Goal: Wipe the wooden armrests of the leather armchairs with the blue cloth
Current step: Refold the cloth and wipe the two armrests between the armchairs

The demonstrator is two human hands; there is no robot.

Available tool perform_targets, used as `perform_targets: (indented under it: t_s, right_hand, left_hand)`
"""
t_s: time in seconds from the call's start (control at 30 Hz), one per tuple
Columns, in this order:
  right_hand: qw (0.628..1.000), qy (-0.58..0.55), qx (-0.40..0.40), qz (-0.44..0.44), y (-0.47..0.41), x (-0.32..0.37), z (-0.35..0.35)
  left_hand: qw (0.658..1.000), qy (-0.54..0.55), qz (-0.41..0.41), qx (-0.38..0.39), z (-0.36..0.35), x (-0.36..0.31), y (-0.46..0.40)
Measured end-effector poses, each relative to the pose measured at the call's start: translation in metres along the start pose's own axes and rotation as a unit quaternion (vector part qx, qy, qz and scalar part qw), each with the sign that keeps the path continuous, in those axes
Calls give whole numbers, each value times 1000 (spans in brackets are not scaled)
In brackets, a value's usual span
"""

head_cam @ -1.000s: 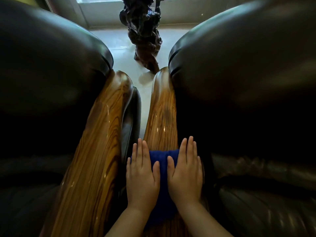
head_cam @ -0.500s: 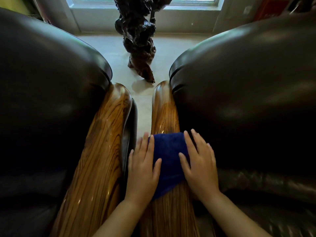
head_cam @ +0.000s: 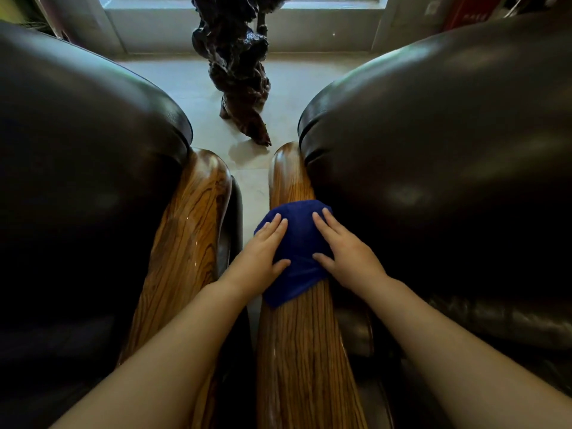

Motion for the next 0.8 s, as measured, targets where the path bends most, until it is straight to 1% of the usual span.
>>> perform_targets:
  t_s: [0.1, 0.2, 0.33, 0.43, 0.57, 0.63, 0.73, 0.8]
  right_hand:
    - [1000, -2, -9, -5, -9, -2, 6]
    - [999, -15, -33, 7, -12, -1, 15]
    - [996, 59, -68, 20, -11, 8, 22]
    - [991, 100, -79, 32, -10, 16, 25]
    - [986, 135, -83, 58, -1, 29, 22]
    - [984, 147, -74, 71, 6, 34, 20]
    - [988, 135, -28, 76, 14, 36, 21]
    - [994, 91, 37, 39, 17, 30, 23]
  left_hand:
    - [999, 33, 6, -12, 9, 4, -6]
    - [996, 77, 17, -40, 16, 9, -4]
    - [991, 110, 28, -72, 23, 14, 0]
    - [994, 67, 36, -84, 26, 15, 0]
    - [990, 0, 62, -127, 30, 7, 7]
    - [988, -32, 59, -141, 31, -1, 11]
    - [987, -99, 33, -125, 29, -12, 18]
    - [988, -121, 13, -91, 29, -20, 22]
Point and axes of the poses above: each hand's wrist, its own y-axis away from the middle knuckle, its own z-axis out of the back of the hand, x = y × z, the point moved 9 cm from there along -y, towards the middle knuckle, and after that the axes turned 15 degrees about -y, right-handed, at the moved point
